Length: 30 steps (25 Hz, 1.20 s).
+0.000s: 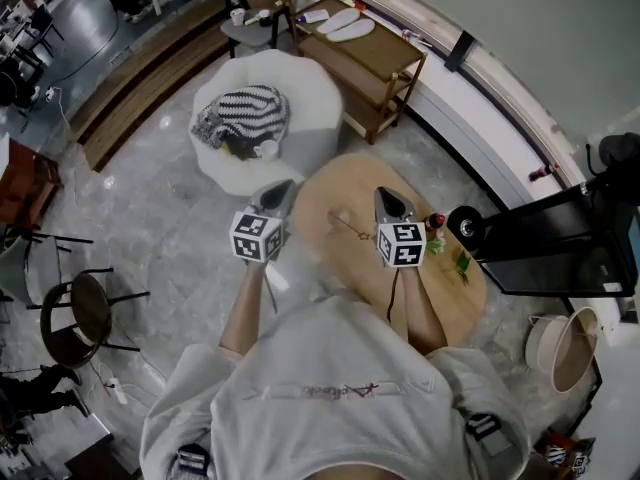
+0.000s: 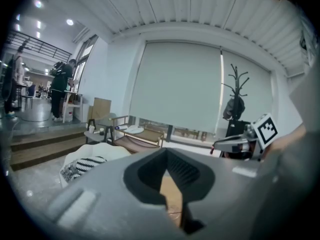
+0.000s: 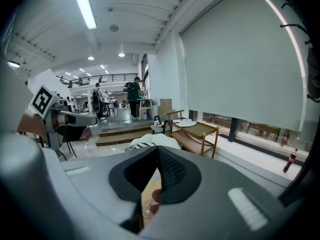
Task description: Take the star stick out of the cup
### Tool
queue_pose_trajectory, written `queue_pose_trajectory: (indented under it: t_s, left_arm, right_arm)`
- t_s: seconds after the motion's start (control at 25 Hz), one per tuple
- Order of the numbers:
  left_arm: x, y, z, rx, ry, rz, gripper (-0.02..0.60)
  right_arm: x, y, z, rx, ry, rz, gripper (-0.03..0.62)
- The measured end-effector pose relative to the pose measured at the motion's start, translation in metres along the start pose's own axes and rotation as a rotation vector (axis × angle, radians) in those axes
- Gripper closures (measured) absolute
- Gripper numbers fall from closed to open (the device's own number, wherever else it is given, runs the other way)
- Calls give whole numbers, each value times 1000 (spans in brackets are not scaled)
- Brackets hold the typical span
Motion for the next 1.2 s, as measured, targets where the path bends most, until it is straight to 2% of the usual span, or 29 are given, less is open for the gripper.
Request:
queue_pose_trajectory:
  t_s: [0.76,1.2]
  left_arm:
    - [3,-20,41,85,28,-29,581]
    - [1,-55,72,164,-7,-41,581]
  right_arm:
    - [-46,-11,18,39,12,25,591]
    - [-61,-51,30,105,18,66,589]
Point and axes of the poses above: the fingertips, and each gripper's own axes: z forward along the fingers, x to its left, y out of its top, the point moved 6 cm from there along -z, backward along the fingers, and after that the axes turned 7 degrees about -z, right-handed, at the moved point
